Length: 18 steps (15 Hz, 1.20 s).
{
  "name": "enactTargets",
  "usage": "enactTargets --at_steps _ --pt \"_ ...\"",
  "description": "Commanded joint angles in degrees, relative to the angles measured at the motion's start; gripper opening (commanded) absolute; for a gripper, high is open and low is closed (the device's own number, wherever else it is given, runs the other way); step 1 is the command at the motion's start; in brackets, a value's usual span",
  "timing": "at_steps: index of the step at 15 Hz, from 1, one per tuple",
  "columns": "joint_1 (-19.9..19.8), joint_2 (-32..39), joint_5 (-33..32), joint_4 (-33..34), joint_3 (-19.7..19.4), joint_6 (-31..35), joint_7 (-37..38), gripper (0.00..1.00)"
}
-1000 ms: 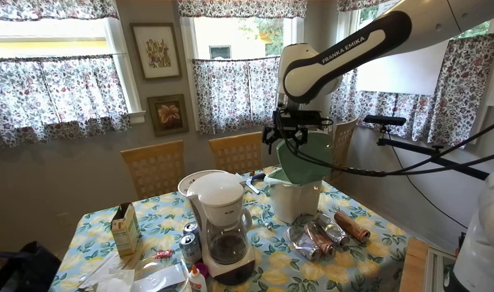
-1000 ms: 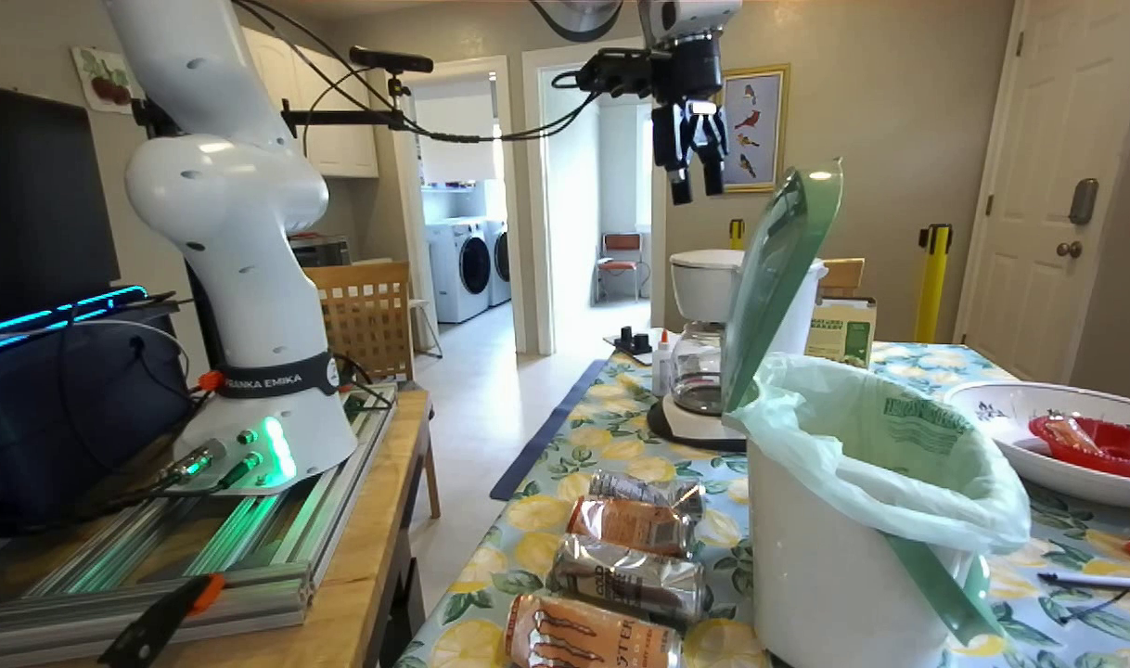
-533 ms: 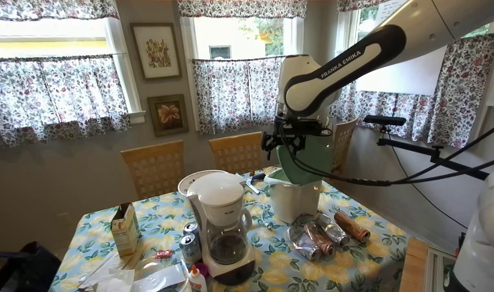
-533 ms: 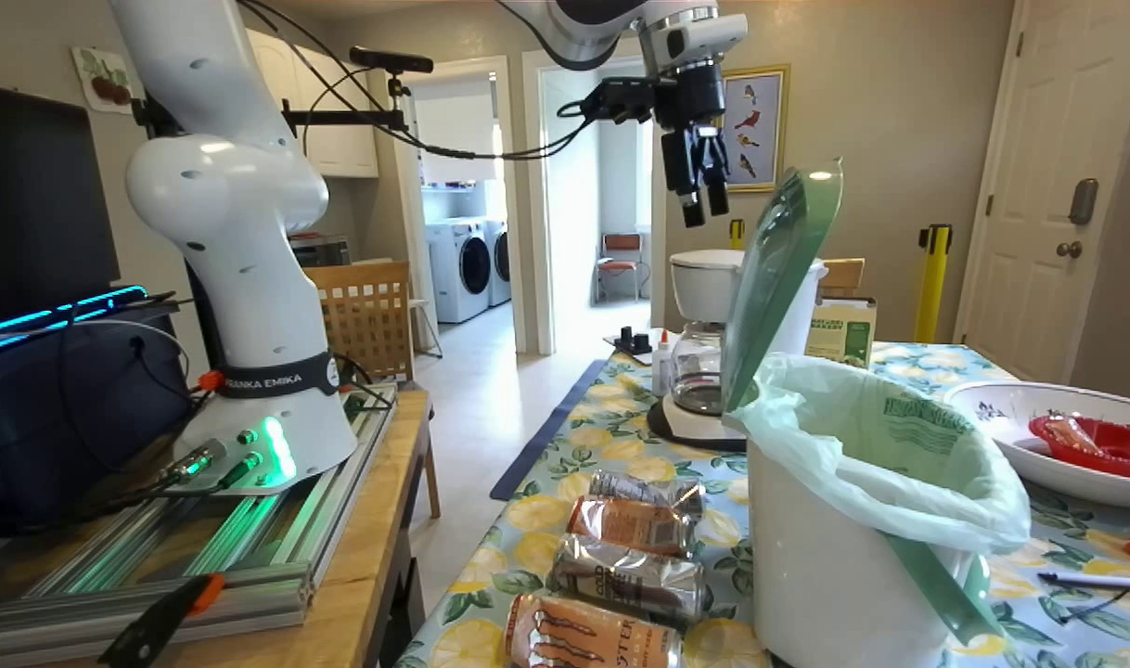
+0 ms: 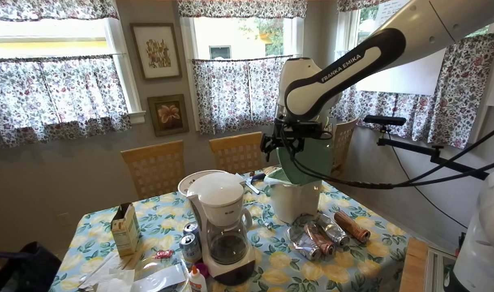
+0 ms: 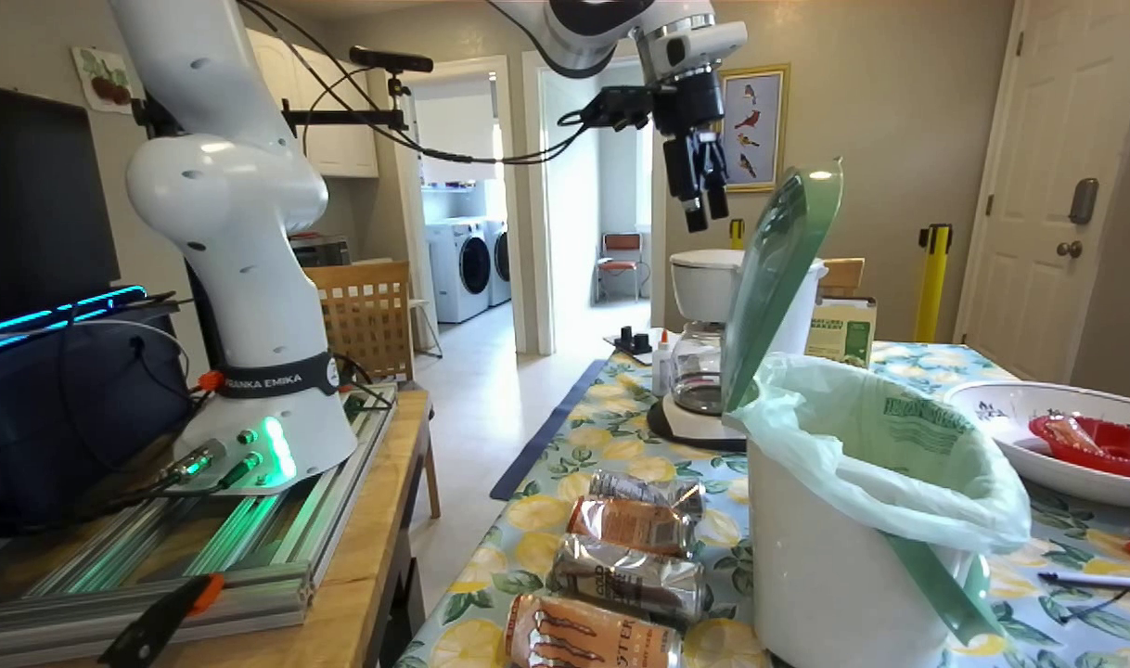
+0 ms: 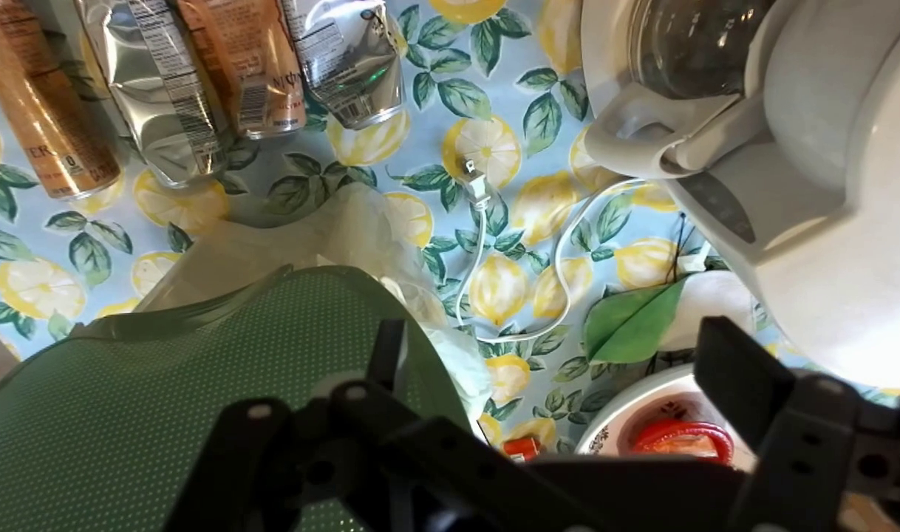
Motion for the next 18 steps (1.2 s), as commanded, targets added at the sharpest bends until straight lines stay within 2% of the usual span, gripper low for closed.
enactTargets --at_steps 1,14,18 --pt "0.5 0.0 -0.1 0.1 -0.6 -0.2 0.0 1.0" --pt "0.9 0.3 0.7 -0.2 -0.3 0.8 0.2 1.0" --pt "2.8 0.2 -0.7 -4.2 2.6 3.9 5.9 1.0"
